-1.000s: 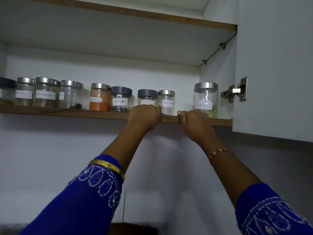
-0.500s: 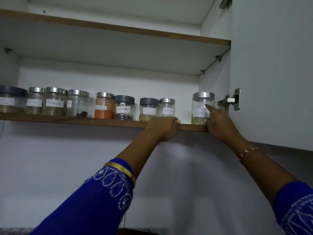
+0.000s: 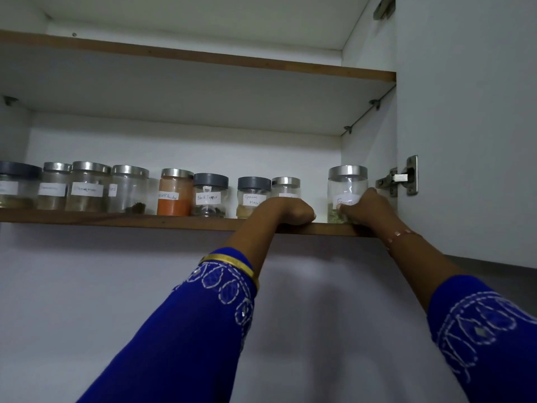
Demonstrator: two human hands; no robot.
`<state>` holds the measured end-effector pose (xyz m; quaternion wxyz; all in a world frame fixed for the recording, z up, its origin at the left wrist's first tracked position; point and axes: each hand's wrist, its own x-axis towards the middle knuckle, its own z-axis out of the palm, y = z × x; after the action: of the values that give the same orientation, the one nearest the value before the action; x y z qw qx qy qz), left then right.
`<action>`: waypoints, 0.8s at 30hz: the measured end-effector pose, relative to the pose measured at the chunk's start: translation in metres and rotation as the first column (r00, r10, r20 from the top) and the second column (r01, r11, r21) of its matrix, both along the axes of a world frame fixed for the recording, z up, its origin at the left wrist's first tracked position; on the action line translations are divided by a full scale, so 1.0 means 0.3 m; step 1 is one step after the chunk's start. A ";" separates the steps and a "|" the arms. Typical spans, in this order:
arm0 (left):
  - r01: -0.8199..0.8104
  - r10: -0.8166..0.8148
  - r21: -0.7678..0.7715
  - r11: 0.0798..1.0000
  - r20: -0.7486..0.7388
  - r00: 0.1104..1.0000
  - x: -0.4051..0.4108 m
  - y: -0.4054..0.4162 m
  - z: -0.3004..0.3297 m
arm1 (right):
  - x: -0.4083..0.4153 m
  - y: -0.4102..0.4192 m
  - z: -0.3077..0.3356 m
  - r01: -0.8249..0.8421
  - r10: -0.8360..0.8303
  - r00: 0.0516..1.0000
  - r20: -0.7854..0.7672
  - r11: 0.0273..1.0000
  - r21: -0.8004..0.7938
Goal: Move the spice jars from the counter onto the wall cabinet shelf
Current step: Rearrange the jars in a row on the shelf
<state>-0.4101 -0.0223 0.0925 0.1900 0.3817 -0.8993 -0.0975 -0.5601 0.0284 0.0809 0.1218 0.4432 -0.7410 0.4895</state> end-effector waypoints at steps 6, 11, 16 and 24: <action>-0.004 0.004 0.097 0.995 0.001 1.000 -0.043 -0.036 0.020 | -0.017 -0.057 0.001 0.054 -0.052 0.997 -0.051 0.998 0.045; 0.021 -0.018 0.141 0.990 -0.024 1.000 -0.099 -0.078 0.022 | -0.028 -0.095 0.009 0.062 -0.060 0.997 -0.041 0.998 0.034; 0.051 -0.040 0.168 0.984 -0.068 0.997 -0.131 -0.099 0.025 | -0.045 -0.100 0.000 0.054 -0.062 0.992 -0.107 0.996 -0.077; 0.042 -0.041 0.072 0.997 -0.018 0.999 -0.176 -0.131 0.033 | -0.056 -0.110 0.011 0.014 0.022 0.957 -0.288 0.992 0.122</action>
<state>-0.4631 -0.0616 0.1024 0.1816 0.3689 -0.9012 -0.1371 -0.5768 -0.0046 0.0843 0.2000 0.5182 -0.7431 0.3732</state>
